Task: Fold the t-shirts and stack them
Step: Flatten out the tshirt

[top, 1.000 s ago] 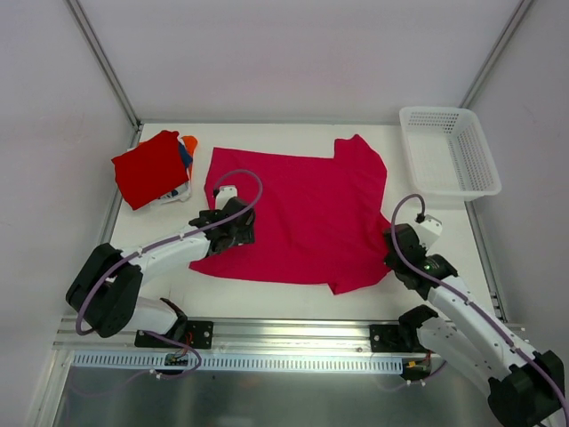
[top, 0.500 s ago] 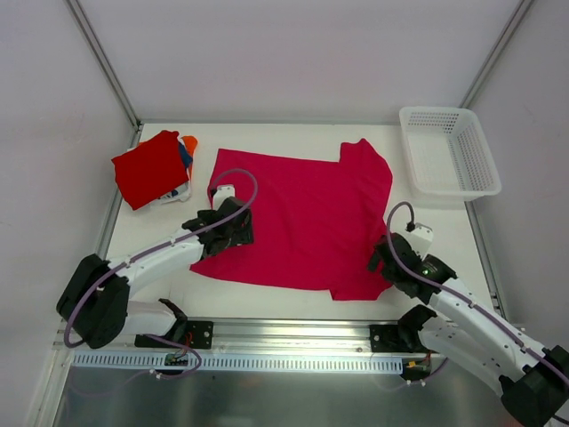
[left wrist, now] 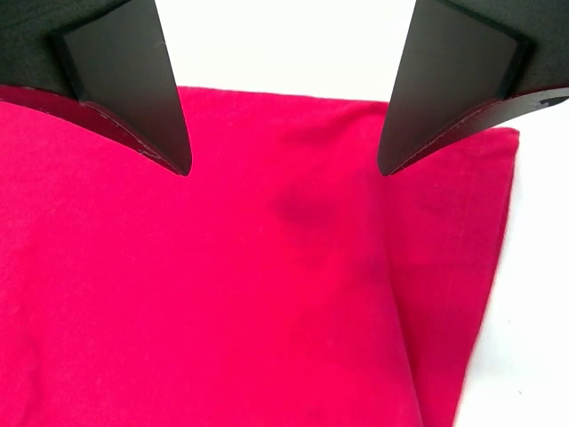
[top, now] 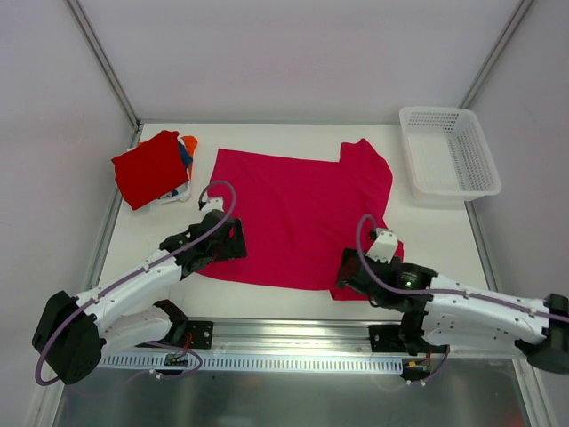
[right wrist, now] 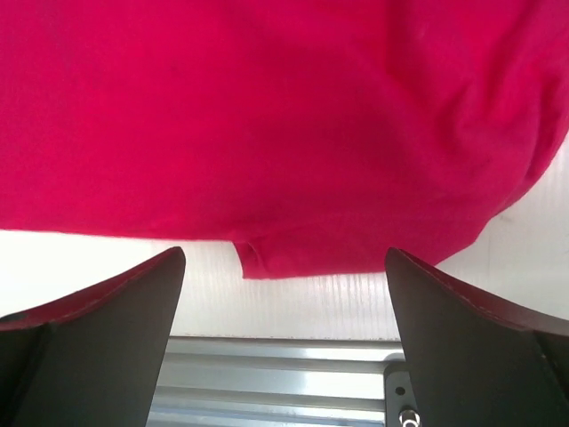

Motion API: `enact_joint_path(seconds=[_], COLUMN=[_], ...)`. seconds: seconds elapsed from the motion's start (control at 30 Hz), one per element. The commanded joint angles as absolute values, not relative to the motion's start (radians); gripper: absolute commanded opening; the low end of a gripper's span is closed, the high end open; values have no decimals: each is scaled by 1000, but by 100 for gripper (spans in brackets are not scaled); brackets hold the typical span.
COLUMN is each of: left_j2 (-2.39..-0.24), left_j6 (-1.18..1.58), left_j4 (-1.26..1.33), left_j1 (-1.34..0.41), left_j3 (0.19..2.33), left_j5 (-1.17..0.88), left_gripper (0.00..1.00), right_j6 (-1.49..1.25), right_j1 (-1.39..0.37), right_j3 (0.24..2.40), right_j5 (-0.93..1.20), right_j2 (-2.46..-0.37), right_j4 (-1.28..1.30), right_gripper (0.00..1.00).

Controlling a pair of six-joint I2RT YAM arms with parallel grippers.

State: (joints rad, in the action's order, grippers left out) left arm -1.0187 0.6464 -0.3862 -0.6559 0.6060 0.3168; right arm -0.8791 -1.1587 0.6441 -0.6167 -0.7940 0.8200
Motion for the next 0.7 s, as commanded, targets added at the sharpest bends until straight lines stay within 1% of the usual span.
enact_joint_path(seconds=[0.0, 0.03, 0.13, 0.3, 0.4, 0.53, 0.57, 0.6, 0.63, 0.67], left_j2=[-1025, -1028, -1014, -954, -943, -965, -977, -983, -991, -992], left_j6=[678, 680, 689, 689, 689, 692, 695, 696, 696, 696], left_j4=[-405, -405, -403, -403, -403, -403, -403, -403, -403, -403], left_j1=[-675, -675, -680, -680, -680, -680, -681, -680, -680, -681], left_j3=[591, 583, 557, 522, 515, 508, 508, 508, 508, 506], left_j5=[270, 270, 267, 267, 275, 281, 284, 284, 287, 288], left_gripper=[86, 86, 85, 85, 86, 86, 86, 86, 86, 86], right_j6=[-1089, -1124, -1185, -1278, -1319, -1339, -1338, -1333, -1333, -1342], right_j1=[-1271, -1285, -1316, -1341, -1341, -1341, -1341, -1341, -1341, -1341], right_j3=[644, 637, 591, 447, 387, 359, 356, 345, 338, 334], right_j5=[-701, -696, -661, -635, -647, -660, -663, -667, -666, -667], right_j2=[-928, -998, -1096, -1103, -1078, -1063, -1058, -1057, -1057, -1061], right_j4=[876, 859, 810, 706, 673, 669, 666, 649, 643, 638], right_gripper=[99, 99, 99, 99, 95, 79, 72, 42, 21, 2])
